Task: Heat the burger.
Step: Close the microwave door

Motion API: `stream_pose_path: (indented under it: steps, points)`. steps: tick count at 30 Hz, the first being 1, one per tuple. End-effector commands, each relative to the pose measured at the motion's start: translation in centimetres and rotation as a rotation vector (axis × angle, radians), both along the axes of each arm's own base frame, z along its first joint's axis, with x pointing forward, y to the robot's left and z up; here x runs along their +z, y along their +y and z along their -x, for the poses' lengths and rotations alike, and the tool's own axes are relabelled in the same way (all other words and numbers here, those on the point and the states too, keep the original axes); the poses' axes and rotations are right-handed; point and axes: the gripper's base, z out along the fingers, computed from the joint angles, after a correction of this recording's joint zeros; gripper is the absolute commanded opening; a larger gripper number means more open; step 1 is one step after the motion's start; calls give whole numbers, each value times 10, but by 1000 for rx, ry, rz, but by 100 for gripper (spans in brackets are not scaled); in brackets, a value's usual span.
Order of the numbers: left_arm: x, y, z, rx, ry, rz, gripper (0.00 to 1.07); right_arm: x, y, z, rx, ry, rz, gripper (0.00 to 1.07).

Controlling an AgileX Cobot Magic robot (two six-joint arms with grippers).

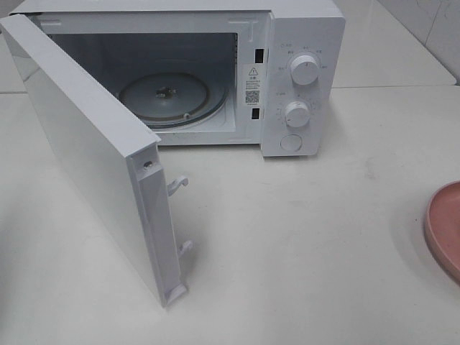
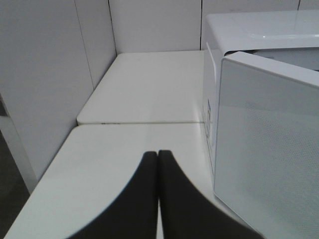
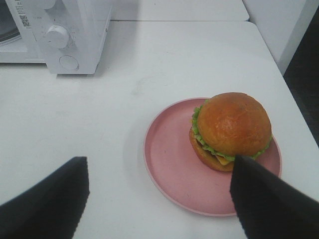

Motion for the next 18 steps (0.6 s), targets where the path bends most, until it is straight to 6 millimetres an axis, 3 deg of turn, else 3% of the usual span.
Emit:
stream_pose_path:
  steps: [1,10,18]
  points:
    - [-1,1,-5,3,-100,-31,0,-1,0,4,-2,-27,4,76]
    - [-14,-3,-36,-60,-48,-6,0,-1,0,4,-2,-27,4,76]
    - [-24,-21,-60,-266,-63,6,0,-1,0,4,-2,-27,4,76]
